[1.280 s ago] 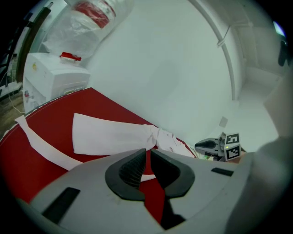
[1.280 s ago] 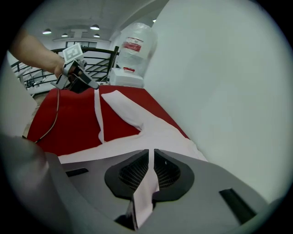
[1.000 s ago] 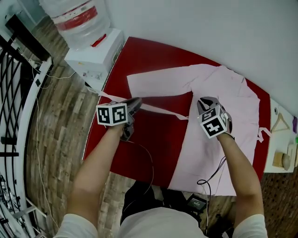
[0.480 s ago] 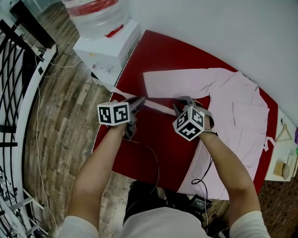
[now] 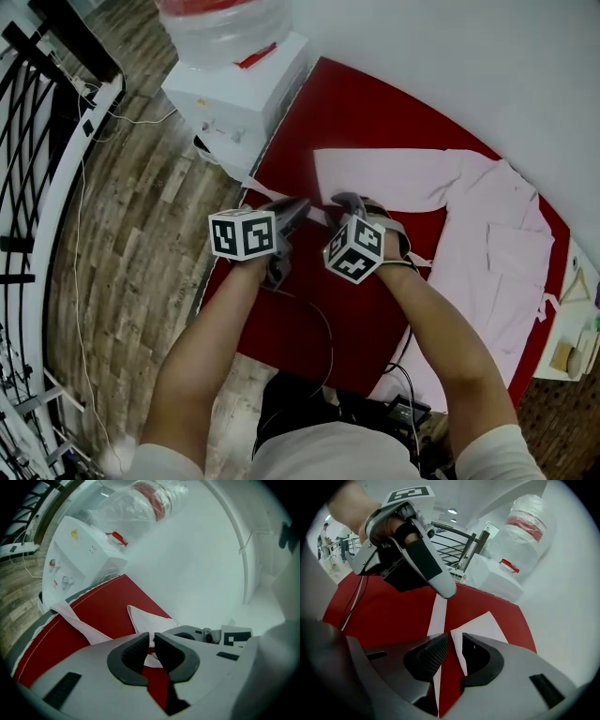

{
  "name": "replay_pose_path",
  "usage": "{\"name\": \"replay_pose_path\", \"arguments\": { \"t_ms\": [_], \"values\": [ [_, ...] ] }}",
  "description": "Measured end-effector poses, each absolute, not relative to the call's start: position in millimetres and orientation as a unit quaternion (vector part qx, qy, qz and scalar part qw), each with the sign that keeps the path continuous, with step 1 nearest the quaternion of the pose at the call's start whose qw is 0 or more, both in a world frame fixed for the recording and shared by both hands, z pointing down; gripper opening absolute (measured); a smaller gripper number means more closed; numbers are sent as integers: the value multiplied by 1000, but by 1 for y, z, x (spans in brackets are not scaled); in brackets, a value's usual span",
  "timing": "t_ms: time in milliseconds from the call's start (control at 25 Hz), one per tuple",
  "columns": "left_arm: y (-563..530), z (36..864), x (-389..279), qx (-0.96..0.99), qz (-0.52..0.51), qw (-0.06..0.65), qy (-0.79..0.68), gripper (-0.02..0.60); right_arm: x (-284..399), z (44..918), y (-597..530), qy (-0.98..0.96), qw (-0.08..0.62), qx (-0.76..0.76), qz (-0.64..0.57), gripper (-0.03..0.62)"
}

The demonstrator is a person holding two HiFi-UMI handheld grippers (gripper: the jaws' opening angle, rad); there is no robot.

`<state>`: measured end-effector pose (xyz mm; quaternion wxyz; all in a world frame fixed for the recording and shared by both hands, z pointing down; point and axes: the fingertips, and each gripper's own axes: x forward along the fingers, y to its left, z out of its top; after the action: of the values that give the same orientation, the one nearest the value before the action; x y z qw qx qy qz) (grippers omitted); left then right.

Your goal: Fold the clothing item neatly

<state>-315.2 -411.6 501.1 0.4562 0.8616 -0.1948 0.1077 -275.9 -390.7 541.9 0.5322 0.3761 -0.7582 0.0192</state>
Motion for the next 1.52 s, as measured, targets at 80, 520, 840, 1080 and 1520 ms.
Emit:
{"name": "replay_pose_path", "arguments": {
  "t_ms": [80, 520, 840, 1080, 1520],
  "values": [
    [-412, 501, -316, 860, 102, 463, -190, 21, -280, 549, -394, -756, 538, 373, 20, 75],
    [-414, 496, -300, 825, 54, 544, -146, 92, -274, 527, -413, -756, 508, 413, 34, 31],
    [-420, 486, -271, 778, -1, 621, -99, 198, -257, 491, -426, -765, 463, 445, 42, 29],
    [-439, 491, -259, 752, -23, 650, -106, 249, -258, 481, -425, -773, 455, 441, 32, 29],
    [-468, 519, -246, 725, 18, 675, -138, 251, -259, 476, -424, -779, 444, 443, 19, 29]
  ]
}}
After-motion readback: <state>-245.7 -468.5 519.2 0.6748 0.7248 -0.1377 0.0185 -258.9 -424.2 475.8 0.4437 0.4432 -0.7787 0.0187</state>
